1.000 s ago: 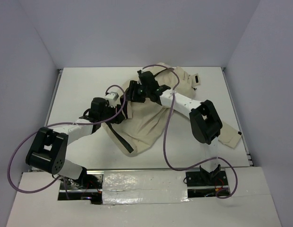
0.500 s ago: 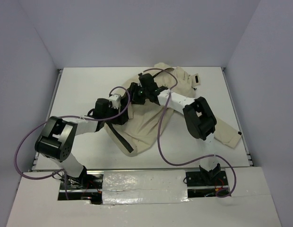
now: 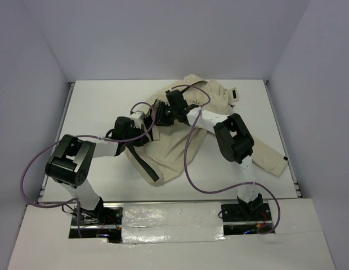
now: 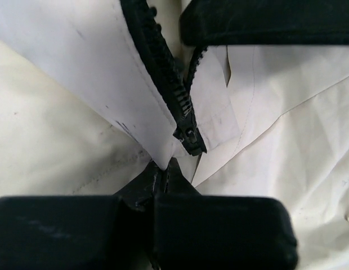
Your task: Zip up the jacket
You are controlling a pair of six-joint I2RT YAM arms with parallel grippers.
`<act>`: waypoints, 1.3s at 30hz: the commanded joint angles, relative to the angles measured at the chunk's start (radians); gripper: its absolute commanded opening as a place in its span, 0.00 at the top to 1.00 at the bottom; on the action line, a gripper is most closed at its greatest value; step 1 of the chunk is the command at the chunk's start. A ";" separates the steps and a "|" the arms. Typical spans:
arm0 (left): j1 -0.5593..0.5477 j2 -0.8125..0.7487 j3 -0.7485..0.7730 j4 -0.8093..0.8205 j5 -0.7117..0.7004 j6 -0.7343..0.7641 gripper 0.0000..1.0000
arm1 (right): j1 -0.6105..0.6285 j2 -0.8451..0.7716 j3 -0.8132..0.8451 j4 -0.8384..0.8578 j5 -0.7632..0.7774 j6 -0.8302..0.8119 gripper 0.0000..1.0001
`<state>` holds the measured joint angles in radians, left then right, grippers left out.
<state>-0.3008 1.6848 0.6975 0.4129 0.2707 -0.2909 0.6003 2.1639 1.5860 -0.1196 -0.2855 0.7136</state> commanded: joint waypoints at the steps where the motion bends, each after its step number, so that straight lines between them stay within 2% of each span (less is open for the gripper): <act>1: 0.022 -0.019 0.005 0.015 0.051 0.019 1.00 | -0.025 -0.002 0.020 0.041 -0.004 -0.014 0.64; 4: 0.051 -0.057 0.023 -0.040 0.133 0.071 1.00 | -0.027 -0.013 -0.006 0.080 -0.050 -0.038 0.67; 7: 0.089 -0.094 0.078 -0.193 0.238 0.201 1.00 | -0.025 -0.041 -0.046 0.116 -0.093 -0.071 0.67; 11: 0.140 -0.132 0.196 -0.471 0.370 0.404 1.00 | -0.030 -0.113 -0.115 0.202 -0.187 -0.166 0.64; 12: 0.153 -0.145 0.218 -0.590 0.410 0.445 1.00 | -0.030 -0.133 -0.153 0.221 -0.198 -0.192 0.61; 14: 0.160 -0.158 0.273 -0.696 0.433 0.559 1.00 | -0.030 -0.217 -0.201 0.242 -0.208 -0.275 0.59; 15: 0.164 -0.168 0.290 -0.789 0.444 0.588 1.00 | -0.028 -0.246 -0.257 0.280 -0.218 -0.299 0.58; 18: 0.186 -0.172 0.341 -0.932 0.525 0.659 1.00 | -0.027 -0.367 -0.354 0.360 -0.291 -0.400 0.57; 19: 0.189 -0.174 0.356 -0.960 0.565 0.689 1.00 | -0.025 -0.416 -0.369 0.368 -0.309 -0.414 0.56; 22: 0.192 -0.188 0.364 -1.026 0.570 0.739 1.00 | -0.019 -0.484 -0.405 0.356 -0.346 -0.453 0.52; 26: 0.192 -0.189 0.387 -1.091 0.568 0.791 1.00 | -0.002 -0.512 -0.411 0.337 -0.380 -0.453 0.47; 30: 0.192 -0.185 0.418 -1.155 0.558 0.840 1.00 | 0.033 -0.529 -0.414 0.362 -0.386 -0.437 0.45; 34: 0.195 -0.185 0.422 -1.177 0.591 0.845 1.00 | 0.087 -0.472 -0.361 0.359 -0.411 -0.444 0.45; 36: 0.196 -0.185 0.424 -1.177 0.611 0.842 1.00 | 0.093 -0.431 -0.348 0.379 -0.412 -0.396 0.44; 39: 0.200 -0.188 0.418 -1.175 0.617 0.843 1.00 | 0.092 -0.409 -0.357 0.379 -0.359 -0.362 0.43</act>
<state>-0.1081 1.5280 1.0916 -0.7246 0.8139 0.5175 0.6968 1.7313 1.2030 0.2234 -0.6674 0.3176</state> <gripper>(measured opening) 0.035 0.565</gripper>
